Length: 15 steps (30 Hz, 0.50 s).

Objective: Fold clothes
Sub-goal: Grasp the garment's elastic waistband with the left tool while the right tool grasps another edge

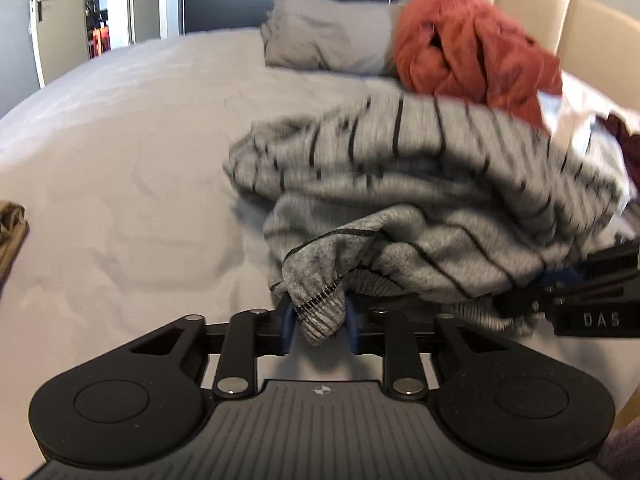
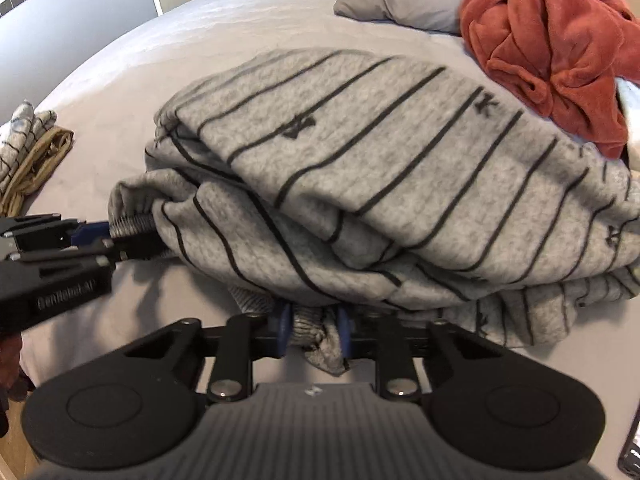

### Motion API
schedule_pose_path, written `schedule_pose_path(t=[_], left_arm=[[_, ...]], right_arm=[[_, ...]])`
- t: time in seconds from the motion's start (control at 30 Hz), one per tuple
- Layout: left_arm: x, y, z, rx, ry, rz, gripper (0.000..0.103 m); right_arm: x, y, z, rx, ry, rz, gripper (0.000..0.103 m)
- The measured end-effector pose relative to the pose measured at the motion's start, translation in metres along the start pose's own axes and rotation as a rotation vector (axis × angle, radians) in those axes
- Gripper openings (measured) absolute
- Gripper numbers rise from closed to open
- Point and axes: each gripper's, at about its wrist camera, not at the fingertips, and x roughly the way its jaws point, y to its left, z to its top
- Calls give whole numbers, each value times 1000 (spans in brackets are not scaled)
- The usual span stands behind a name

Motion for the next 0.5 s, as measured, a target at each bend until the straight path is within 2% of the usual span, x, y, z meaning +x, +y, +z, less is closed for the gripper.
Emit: schedule_pose_path(t=[0.17,0.27,0.4,0.5], left_arm=[[-30,2,25,0,-135,-4,16],[-61,3,39,17,-212,15,15],[-104,7,62,36,-268,39,14],[-137,11,85,63,-294,29,14]], right_arm=[[-46,-4,9,27,-73,30,24],[-85,-4,17,24,-156,41,23],[-134,-7,33,37,-287,43,23],[-164,-7,49,51,-363,70,22]])
